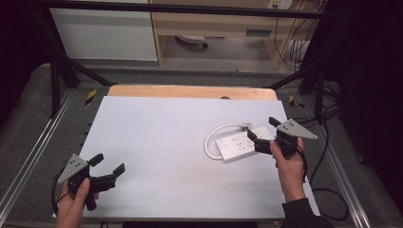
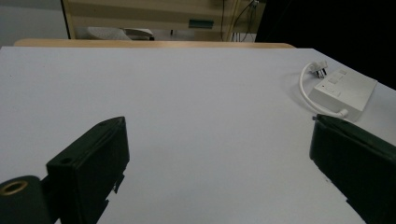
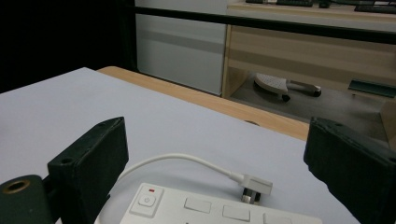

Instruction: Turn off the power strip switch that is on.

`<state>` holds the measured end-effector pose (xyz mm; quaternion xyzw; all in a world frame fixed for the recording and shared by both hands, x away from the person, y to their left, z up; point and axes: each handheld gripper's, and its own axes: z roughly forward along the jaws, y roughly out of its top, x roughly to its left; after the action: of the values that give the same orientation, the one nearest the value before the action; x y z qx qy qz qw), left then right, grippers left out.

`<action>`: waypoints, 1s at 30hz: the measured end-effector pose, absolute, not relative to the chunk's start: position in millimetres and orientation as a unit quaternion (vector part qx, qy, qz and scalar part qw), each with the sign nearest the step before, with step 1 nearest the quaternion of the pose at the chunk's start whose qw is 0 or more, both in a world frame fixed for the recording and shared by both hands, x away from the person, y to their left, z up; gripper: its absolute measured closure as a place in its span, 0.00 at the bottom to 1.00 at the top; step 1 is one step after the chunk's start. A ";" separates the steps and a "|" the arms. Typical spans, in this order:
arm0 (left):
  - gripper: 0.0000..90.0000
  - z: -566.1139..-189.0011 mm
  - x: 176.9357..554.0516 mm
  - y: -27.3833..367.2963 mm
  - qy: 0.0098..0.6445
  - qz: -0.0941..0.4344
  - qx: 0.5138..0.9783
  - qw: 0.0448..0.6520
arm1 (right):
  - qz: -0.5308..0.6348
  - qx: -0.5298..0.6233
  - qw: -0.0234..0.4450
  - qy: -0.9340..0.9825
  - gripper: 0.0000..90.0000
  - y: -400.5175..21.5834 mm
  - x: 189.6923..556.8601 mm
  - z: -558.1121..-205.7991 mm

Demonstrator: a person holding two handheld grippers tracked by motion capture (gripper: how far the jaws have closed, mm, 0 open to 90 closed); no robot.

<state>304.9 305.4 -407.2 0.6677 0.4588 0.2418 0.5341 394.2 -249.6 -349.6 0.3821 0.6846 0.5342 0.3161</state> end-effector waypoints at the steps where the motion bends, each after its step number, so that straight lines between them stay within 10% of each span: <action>1: 0.05 -407.2 304.9 305.5 0.459 0.242 0.668 0.534 | 0.535 0.382 0.318 0.683 0.08 -249.5 395.3 -348.2; 30: 0.05 -409.4 306.1 304.9 0.463 0.238 0.670 0.529 | 0.519 0.429 0.316 0.669 0.04 -253.7 440.7 -333.8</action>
<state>306.1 304.9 -409.4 0.6703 0.4627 0.2377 0.5293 440.7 -253.7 -333.8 0.4289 0.6687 0.5187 0.3159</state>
